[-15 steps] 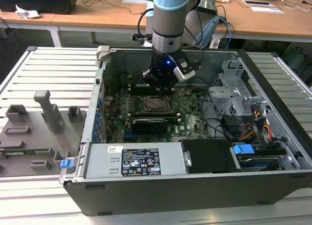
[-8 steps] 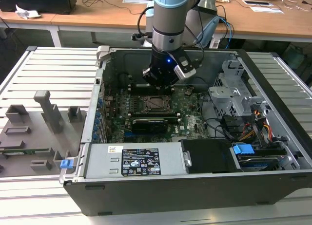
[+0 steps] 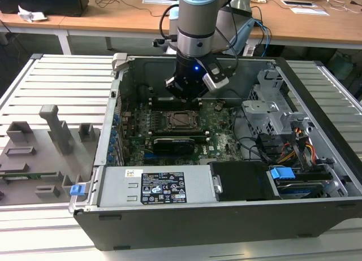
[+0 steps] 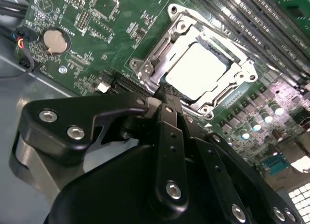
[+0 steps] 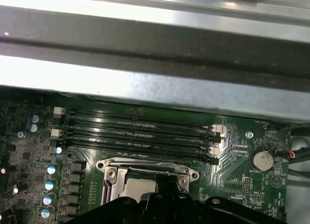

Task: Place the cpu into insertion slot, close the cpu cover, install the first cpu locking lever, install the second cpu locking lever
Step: 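Install the second cpu locking lever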

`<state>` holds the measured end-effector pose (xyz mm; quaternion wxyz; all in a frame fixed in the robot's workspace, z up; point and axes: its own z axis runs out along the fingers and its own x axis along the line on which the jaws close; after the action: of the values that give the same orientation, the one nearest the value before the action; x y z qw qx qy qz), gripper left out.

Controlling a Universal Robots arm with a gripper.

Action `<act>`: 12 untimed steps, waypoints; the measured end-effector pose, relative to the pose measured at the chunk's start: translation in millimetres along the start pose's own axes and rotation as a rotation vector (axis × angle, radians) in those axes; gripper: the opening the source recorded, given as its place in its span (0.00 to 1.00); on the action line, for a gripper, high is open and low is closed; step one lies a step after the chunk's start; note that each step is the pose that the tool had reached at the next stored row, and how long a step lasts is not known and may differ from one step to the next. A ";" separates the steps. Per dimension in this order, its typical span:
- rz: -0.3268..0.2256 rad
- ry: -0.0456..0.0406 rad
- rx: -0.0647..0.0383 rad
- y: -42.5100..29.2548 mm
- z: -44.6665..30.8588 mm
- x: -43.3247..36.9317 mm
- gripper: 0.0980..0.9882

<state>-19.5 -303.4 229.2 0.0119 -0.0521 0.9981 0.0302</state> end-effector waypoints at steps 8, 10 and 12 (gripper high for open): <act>0.000 0.0000 0.000 -10.7 -0.8 1.1 0.01; 0.000 0.0001 0.000 -10.9 -1.7 1.2 0.01; 0.000 0.0000 0.000 -10.9 -3.7 1.1 0.01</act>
<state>-19.5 -314.6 232.2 0.0119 -0.0521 0.9981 0.0302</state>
